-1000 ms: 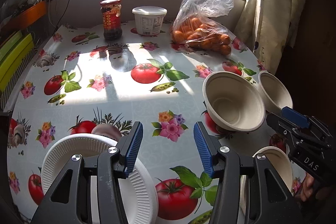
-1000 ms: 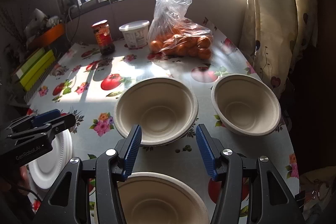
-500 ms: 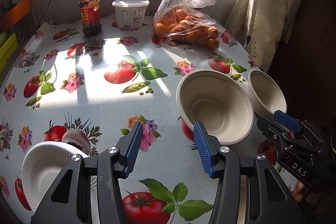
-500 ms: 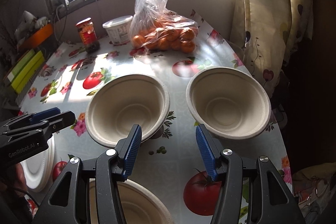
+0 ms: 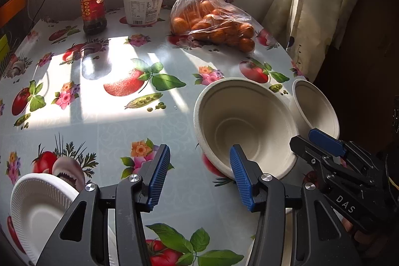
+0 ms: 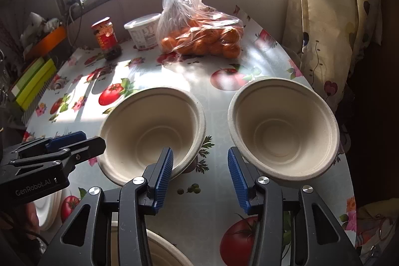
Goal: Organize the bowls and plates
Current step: 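Move the left gripper to the rim of a beige paper bowl, then close the left gripper on the beige bowl rim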
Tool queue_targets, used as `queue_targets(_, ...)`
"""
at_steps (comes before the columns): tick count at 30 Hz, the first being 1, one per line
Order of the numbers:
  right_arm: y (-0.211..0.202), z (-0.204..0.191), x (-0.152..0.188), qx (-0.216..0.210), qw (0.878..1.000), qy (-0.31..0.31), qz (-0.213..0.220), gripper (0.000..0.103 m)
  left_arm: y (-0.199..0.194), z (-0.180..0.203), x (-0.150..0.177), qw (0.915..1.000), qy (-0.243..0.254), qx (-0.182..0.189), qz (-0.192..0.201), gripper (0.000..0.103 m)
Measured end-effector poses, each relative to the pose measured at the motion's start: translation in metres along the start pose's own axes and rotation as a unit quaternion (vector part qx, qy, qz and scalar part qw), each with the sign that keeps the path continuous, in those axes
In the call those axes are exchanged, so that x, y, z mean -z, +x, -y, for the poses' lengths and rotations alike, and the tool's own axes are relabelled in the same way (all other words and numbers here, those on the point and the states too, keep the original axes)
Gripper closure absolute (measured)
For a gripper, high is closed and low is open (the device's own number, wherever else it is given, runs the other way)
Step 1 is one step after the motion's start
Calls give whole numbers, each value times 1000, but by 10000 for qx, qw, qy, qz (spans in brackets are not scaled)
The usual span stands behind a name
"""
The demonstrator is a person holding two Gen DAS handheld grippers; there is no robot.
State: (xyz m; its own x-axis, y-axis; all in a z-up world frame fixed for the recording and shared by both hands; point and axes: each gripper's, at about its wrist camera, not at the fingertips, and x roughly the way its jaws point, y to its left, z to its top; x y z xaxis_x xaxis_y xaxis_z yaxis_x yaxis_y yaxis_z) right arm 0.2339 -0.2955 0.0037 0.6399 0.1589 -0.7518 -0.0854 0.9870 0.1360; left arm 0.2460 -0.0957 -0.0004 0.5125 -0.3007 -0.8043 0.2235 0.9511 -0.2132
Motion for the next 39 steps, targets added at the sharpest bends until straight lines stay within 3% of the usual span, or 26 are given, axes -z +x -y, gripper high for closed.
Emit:
queue_targets(6,6,0,1,-87,9999,-22,-72,69,3,1,-1,10000,-11,73,-1,56)
queue_targets(10,7,0,1,-135,9999,-41,-93,70,3,2,-1,9999,23,126,48,56)
queue_targets(12,8,0,1,-148,9998,-51,-98,72,4,2,-2,9999,32,148,27,67)
queue_targets(19,9,-5,1,-220,9996,-140,-113,80,6,5,-1,9998,97,171,17,75)
queue_targets(26,10,-6,1,-220,9996,-130,-118,81,7,4,-1,9998,71,167,13,85)
queue_targets(39,11,-5,1,-216,9996,-129,-113,82,7,2,-1,9998,64,164,28,87)
